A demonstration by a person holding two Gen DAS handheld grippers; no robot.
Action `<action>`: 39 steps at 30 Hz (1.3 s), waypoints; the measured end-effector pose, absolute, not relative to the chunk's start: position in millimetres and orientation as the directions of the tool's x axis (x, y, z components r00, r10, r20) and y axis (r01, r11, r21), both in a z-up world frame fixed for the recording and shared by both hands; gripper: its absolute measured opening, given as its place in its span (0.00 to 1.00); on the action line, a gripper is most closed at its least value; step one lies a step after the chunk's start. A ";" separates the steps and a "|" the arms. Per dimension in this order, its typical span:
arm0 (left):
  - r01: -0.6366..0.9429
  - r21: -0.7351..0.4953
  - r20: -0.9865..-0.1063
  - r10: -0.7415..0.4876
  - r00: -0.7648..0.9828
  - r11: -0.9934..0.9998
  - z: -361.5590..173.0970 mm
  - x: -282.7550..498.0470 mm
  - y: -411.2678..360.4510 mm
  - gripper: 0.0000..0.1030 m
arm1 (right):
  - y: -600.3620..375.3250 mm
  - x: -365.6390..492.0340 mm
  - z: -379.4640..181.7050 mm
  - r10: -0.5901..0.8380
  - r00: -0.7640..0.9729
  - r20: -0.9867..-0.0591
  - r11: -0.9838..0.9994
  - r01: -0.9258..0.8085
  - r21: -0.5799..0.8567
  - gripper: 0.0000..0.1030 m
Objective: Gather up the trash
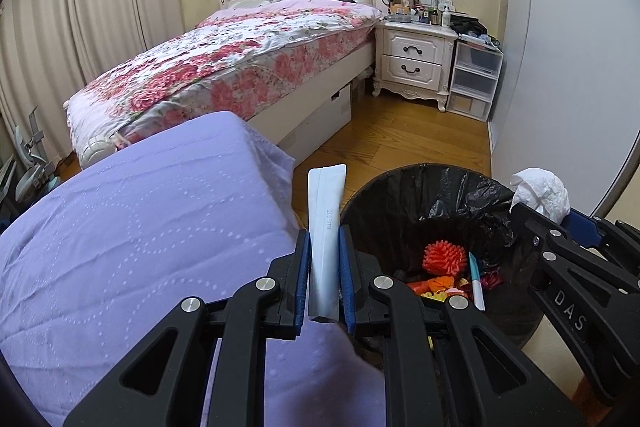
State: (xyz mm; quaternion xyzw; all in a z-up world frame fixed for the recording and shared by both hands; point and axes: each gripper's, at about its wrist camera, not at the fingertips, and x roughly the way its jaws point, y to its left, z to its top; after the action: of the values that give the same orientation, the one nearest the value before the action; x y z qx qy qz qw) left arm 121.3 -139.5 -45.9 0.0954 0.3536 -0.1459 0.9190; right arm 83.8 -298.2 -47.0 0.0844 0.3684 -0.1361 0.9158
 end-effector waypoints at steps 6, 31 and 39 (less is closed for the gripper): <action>0.354 0.108 -0.689 -0.186 0.700 0.929 -52.9 128.7 -155.7 0.24 | -311.0 90.0 -56.7 -0.198 0.676 -0.709 0.937 0.343 0.065 0.44; 0.221 0.092 -0.652 -0.109 0.750 0.971 -33.7 88.7 -91.2 0.77 | -281.5 45.7 -45.2 -0.225 0.701 -0.676 0.941 0.337 0.037 0.78; 0.180 0.093 -0.612 -0.086 0.786 0.979 -19.8 56.1 -61.7 0.79 | -257.1 15.7 -21.1 -0.229 0.748 -0.623 0.951 0.309 0.021 0.83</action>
State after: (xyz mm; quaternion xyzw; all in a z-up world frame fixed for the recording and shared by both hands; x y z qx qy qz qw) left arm 56.1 -61.7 -19.8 0.0732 0.3193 -0.0707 0.9422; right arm 15.7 -257.1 -21.1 0.0613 0.3247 -0.1441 0.9328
